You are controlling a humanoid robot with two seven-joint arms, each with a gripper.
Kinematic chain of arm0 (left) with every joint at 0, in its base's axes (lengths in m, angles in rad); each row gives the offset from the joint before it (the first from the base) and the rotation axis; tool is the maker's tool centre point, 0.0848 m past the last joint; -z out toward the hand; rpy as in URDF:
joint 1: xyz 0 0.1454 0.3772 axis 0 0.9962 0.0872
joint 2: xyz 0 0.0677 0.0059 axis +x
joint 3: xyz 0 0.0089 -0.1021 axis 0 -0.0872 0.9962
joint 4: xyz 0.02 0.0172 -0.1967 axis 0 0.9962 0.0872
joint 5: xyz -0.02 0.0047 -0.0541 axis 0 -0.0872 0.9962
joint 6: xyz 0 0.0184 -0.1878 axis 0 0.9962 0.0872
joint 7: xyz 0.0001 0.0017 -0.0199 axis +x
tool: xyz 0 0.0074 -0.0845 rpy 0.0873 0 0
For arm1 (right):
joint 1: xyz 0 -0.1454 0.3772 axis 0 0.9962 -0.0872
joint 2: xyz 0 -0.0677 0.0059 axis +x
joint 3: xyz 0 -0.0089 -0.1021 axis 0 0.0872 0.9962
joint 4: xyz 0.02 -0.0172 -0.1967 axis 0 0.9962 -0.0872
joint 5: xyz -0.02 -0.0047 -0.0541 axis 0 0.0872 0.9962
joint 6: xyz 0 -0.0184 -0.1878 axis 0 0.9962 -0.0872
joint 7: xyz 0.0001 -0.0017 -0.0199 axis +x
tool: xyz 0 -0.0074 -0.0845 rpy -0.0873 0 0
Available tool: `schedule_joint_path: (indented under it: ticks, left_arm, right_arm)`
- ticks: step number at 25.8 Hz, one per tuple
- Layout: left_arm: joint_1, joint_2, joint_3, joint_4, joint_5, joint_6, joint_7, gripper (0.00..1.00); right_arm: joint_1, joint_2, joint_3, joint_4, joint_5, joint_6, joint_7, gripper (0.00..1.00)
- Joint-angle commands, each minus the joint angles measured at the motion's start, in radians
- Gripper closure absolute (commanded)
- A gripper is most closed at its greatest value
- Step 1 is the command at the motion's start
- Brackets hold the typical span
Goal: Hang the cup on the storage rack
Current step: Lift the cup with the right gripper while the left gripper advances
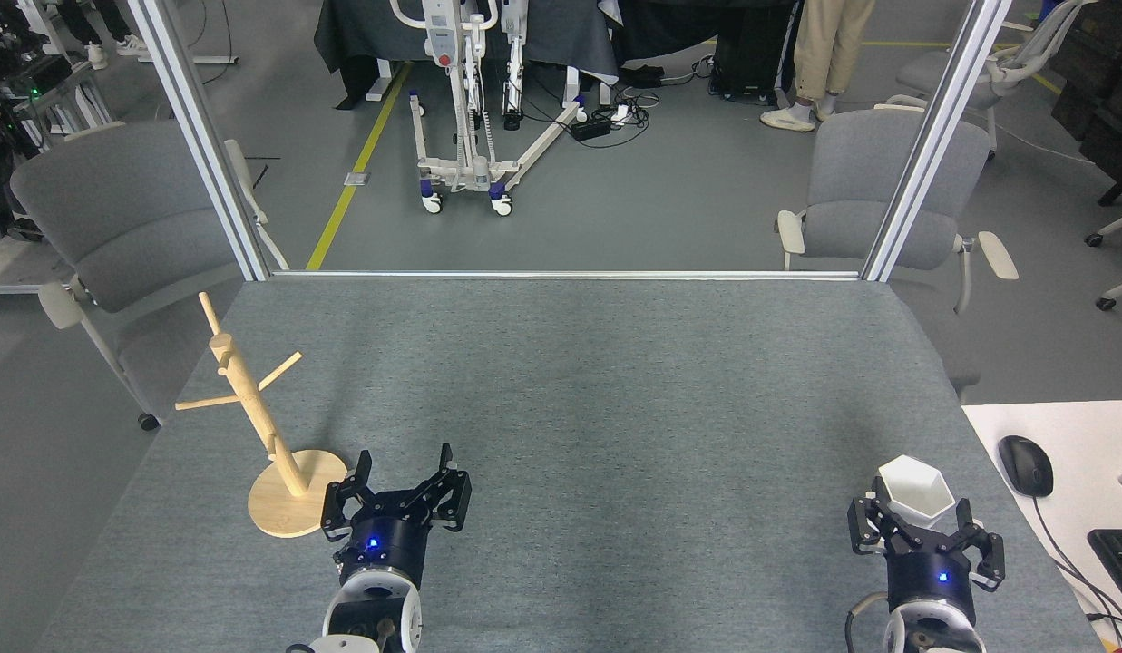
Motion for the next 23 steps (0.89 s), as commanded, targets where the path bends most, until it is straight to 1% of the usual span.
schedule_joint_path:
  ticks: [1,6,12,17,23]
  left_arm:
    - [0.001,-0.001,0.000,-0.011,0.000,-0.001,0.003,0.00]
    - [-0.015,-0.001,0.000,-0.032,0.000,-0.008,0.009,0.00]
    - [-0.048,-0.015,-0.009,-0.031,0.002,-0.015,0.008,0.00]
    - [-0.048,-0.016,-0.058,-0.032,0.002,-0.011,0.011,0.00]
    - [-0.048,-0.016,-0.061,-0.029,0.002,-0.011,0.009,0.00]
  right_arm:
    - [0.000,0.000,0.002,0.000,0.000,0.000,-0.001,0.00]
    - [-0.002,0.006,0.003,0.010,0.008,0.000,-0.001,0.00]
    - [-0.053,0.003,0.058,0.060,0.008,0.012,-0.001,0.00]
    - [-0.059,0.000,0.058,0.065,0.005,0.012,-0.001,0.00]
    - [-0.059,-0.001,0.058,0.074,0.005,0.009,-0.001,0.00]
